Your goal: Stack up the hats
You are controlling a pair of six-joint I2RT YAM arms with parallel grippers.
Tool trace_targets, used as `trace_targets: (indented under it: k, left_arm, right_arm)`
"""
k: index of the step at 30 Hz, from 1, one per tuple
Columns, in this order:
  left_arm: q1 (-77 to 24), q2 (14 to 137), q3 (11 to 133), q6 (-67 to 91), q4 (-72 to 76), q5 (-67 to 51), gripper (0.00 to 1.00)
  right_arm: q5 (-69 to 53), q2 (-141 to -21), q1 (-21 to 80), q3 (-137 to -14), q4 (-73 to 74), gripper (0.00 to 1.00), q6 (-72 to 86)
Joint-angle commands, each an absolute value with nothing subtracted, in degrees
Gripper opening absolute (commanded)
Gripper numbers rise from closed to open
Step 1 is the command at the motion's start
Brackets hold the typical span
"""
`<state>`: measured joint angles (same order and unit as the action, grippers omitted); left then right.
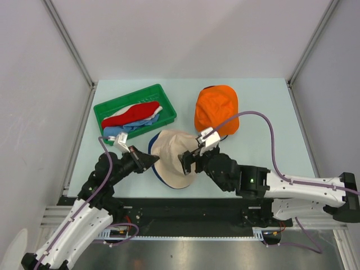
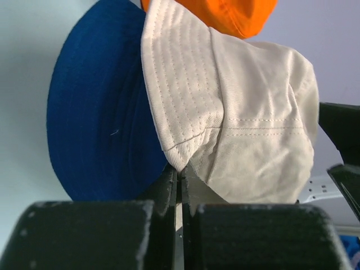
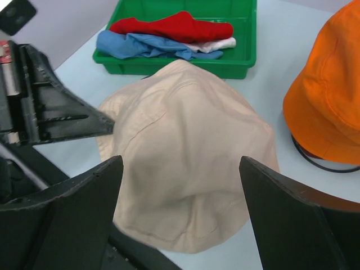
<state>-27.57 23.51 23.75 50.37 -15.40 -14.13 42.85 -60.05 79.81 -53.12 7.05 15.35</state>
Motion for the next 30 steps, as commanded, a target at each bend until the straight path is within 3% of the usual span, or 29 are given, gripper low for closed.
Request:
trace_targets:
  k: [1, 10, 28, 29, 30]
  left_arm:
    - [-27.25, 25.57, 26.27, 46.85, -14.76, -9.76, 0.00]
    - [-26.90, 31.11, 26.37, 43.42, -13.71, -6.51, 0.00]
    - [-25.58, 40.61, 26.01, 39.03, -11.24, -0.97, 0.00]
    - [-25.58, 40.26, 27.15, 38.50, -12.12, -0.62, 0.02]
    - [-25.58, 39.64, 30.20, 37.89, -13.52, -0.18, 0.20]
  right_arm:
    - [34.55, -63.27, 74.54, -56.60, 2.64, 0.90, 14.06]
    - [25.32, -70.57, 67.68, -57.48, 3.43, 0.90, 18.71]
    - [15.03, -73.21, 60.65, -58.00, 5.36, 0.96, 19.51]
    - [14.86, -73.04, 60.73, -58.44, 5.80, 0.96, 18.90]
    - [14.33, -72.78, 60.65, -58.97, 5.97, 0.97, 18.64]
